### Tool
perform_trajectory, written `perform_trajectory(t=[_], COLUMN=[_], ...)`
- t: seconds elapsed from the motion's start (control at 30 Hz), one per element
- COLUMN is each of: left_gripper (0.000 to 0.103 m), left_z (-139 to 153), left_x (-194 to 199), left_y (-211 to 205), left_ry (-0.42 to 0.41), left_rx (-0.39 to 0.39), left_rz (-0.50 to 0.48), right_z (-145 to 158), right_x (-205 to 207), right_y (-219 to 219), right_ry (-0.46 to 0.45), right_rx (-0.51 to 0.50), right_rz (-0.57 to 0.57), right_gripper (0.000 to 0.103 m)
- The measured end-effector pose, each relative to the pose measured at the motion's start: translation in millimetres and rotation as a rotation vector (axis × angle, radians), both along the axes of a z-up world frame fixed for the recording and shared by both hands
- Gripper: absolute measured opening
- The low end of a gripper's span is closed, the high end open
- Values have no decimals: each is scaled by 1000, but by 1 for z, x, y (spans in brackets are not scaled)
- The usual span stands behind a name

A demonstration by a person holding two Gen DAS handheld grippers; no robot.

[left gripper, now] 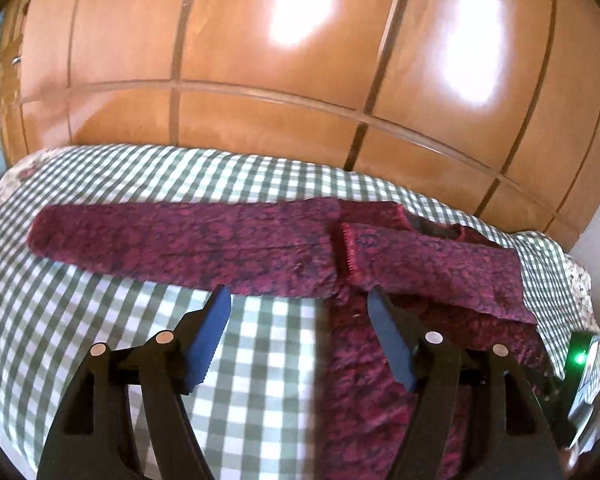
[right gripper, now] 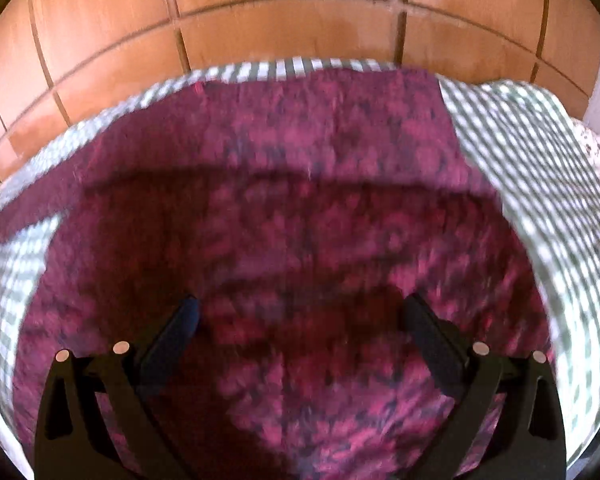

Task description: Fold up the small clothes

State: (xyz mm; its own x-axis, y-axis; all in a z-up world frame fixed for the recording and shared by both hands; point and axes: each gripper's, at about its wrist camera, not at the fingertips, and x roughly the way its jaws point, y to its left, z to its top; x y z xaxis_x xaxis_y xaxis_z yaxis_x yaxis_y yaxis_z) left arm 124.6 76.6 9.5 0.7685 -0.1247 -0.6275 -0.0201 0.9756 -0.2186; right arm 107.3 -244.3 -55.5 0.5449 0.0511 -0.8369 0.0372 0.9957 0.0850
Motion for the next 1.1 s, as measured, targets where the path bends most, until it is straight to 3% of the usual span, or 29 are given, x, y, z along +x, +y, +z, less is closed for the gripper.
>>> perform_trajectory(t=[0.13, 0.27, 0.37, 0.5, 0.6, 0.73, 0.8, 0.97, 1.0, 1.03, 1.07, 1.1], left_gripper=[70, 77, 82, 82, 82, 81, 73, 64, 56, 29, 16, 13], left_z=[-15, -36, -48, -67, -76, -84, -91, -109, -109, -108, -107, -104], left_x=[0, 5, 10, 21, 28, 41, 49, 69, 73, 76, 81, 82], left_y=[17, 50, 91, 167, 214, 258, 272, 296, 299, 300, 300, 300], left_ry=[36, 85, 103, 154, 152, 155, 194, 230, 227, 234, 249, 241], left_rx=[-21, -91, -172, -354, -471, -534, -559, -623, -619, -595, -579, -597], left_rz=[29, 91, 185, 341, 406, 499, 545, 595, 592, 592, 587, 574], right_z=[-7, -11, -8, -9, -9, -10, -10, -10, -10, -10, -10, -10], right_x=[-2, -2, -2, -5, -6, -7, -7, -7, -7, -7, -7, -7], right_y=[1, 1, 2, 2, 2, 2, 3, 3, 3, 3, 3, 2], right_ry=[-36, -48, -52, -64, -69, -73, -73, -72, -72, -72, -72, -73], right_rx=[-3, -5, -8, -8, -8, -10, -11, -13, -15, -15, -15, -15], right_rz=[-10, -13, -14, -15, -16, -17, -18, -17, -17, -17, -17, -18], right_gripper=[101, 101, 101, 101, 101, 101, 101, 101, 101, 101, 101, 101])
